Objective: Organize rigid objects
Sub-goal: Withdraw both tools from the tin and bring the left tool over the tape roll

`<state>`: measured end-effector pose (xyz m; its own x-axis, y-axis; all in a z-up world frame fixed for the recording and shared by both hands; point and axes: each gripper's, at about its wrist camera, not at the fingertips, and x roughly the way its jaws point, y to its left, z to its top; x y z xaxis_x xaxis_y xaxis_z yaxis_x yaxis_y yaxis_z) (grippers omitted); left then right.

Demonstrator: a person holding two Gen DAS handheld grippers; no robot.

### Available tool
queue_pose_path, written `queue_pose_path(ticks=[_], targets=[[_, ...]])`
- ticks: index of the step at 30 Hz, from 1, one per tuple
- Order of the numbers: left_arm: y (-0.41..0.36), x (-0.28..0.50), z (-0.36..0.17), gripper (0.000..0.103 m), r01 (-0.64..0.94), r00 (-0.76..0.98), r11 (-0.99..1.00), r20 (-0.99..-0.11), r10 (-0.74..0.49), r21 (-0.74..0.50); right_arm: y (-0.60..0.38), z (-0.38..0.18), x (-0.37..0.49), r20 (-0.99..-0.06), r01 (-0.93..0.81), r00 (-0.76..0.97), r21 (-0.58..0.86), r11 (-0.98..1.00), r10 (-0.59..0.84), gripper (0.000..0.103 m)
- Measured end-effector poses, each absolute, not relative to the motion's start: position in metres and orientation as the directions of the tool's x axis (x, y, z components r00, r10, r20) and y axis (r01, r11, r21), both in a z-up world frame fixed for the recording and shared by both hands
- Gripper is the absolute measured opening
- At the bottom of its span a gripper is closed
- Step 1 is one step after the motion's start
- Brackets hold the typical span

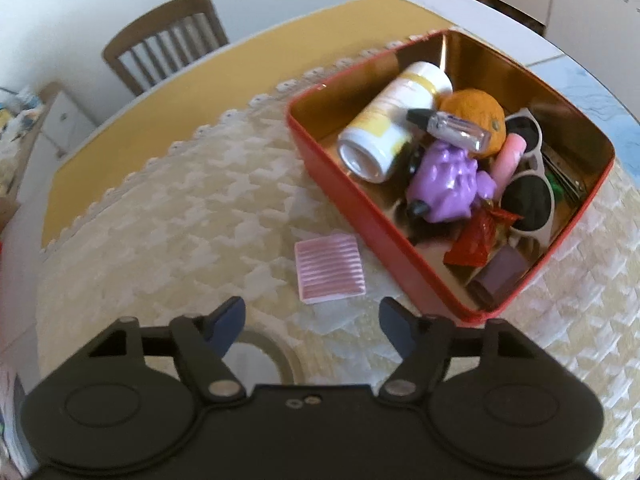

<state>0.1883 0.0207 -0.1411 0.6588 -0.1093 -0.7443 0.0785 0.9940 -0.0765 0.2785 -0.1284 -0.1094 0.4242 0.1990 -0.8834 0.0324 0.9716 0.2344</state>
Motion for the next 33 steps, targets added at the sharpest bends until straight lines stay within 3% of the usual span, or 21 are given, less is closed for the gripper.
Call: queue_pose_path(ticks=[11, 12, 14, 15, 33], targets=[[0.021, 0.196, -0.151, 0.083, 0.129, 0.673, 0.99, -0.729, -0.125, -0.051, -0.113, -0.118, 0.292, -0.921, 0.066, 0.382, 0.115, 0.991, 0.081, 0.065], [0.02, 0.195, -0.151, 0.083, 0.138, 0.674, 0.989, -0.728, -0.127, -0.045, -0.111, -0.119, 0.293, -0.923, 0.067, 0.379, 0.105, 0.992, 0.072, 0.063], [0.019, 0.194, -0.152, 0.083, 0.155, 0.676, 0.987, -0.724, -0.134, -0.038, -0.108, -0.12, 0.295, -0.929, 0.071, 0.361, 0.118, 0.991, 0.085, 0.042], [0.019, 0.193, -0.152, 0.083, 0.158, 0.678, 0.987, -0.723, -0.136, -0.038, -0.108, -0.122, 0.297, -0.937, 0.086, 0.333, 0.142, 0.986, 0.105, 0.04], [0.025, 0.184, -0.147, 0.083, 0.262, 0.675, 0.963, -0.701, -0.231, -0.065, -0.098, -0.134, 0.314, -0.943, 0.066, 0.323, 0.11, 0.992, 0.083, 0.039]])
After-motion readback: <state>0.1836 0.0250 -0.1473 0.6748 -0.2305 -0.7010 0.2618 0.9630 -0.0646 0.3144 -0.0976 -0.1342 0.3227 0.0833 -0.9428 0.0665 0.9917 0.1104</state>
